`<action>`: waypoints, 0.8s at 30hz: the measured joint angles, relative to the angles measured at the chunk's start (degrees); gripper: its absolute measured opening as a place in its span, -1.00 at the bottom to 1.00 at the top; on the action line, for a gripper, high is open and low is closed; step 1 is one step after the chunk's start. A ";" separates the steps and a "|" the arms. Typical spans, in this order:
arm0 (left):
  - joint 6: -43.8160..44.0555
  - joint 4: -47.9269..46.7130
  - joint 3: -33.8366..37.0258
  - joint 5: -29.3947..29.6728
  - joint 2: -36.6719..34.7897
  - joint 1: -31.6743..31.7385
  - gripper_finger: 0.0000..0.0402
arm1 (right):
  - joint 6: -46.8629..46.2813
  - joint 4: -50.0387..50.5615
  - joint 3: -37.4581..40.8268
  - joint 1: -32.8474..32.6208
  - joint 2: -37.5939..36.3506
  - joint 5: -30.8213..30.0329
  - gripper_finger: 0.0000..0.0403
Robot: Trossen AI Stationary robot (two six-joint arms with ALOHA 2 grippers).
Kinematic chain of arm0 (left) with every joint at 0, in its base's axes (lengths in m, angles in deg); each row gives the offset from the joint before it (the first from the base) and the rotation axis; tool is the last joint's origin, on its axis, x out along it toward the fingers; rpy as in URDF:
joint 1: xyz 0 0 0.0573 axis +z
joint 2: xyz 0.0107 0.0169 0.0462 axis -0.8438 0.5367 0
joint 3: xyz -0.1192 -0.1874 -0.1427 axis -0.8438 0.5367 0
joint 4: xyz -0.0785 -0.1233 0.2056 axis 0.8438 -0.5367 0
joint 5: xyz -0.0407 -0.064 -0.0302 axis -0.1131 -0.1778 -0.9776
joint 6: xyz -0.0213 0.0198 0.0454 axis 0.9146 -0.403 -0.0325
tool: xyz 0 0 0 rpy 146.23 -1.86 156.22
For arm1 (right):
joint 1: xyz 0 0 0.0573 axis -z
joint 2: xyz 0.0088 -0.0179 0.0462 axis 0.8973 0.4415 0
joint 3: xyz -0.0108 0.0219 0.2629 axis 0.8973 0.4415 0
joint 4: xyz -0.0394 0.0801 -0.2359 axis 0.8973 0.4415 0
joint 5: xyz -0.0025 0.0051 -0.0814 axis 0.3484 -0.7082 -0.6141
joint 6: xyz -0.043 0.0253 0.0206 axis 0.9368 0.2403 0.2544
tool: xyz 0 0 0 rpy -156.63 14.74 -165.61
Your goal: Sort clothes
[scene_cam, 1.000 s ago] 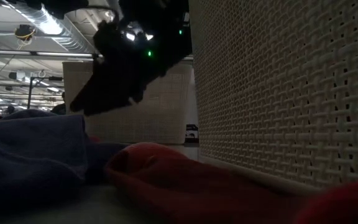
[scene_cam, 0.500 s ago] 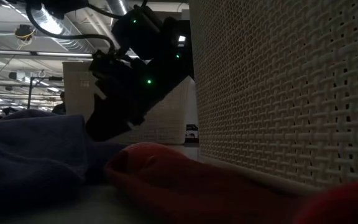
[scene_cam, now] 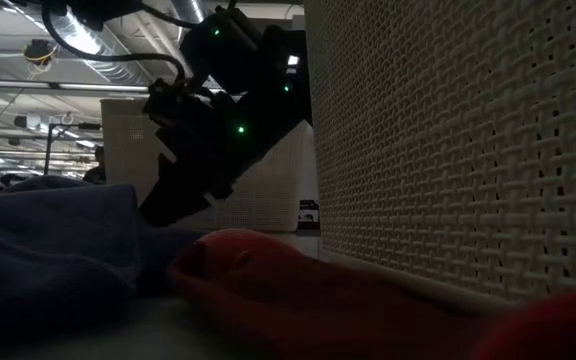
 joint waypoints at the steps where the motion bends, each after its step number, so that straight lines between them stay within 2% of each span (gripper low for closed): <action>1: 0.00 -0.01 -0.01 0.01 0.00 -0.01 0.05 | -0.23 0.29 0.00 -0.02 -0.30 -0.01 -0.92; 5: 0.00 -0.02 0.00 -0.01 0.00 -0.02 0.05 | -1.59 1.86 0.00 -0.04 -2.83 -1.39 -0.83; 13: 0.00 -0.07 0.00 -0.01 -0.02 -0.02 0.05 | -1.51 9.07 0.00 -0.04 -10.43 -4.12 -0.93; 17: 0.00 -0.08 -0.02 0.01 -0.02 -0.02 0.05 | -1.79 11.88 -0.01 -0.42 -14.77 -4.42 -0.88; 24: 0.00 -0.09 -0.02 0.01 -0.02 0.00 0.05 | -1.87 18.31 -0.02 -2.80 -22.16 -9.31 -0.87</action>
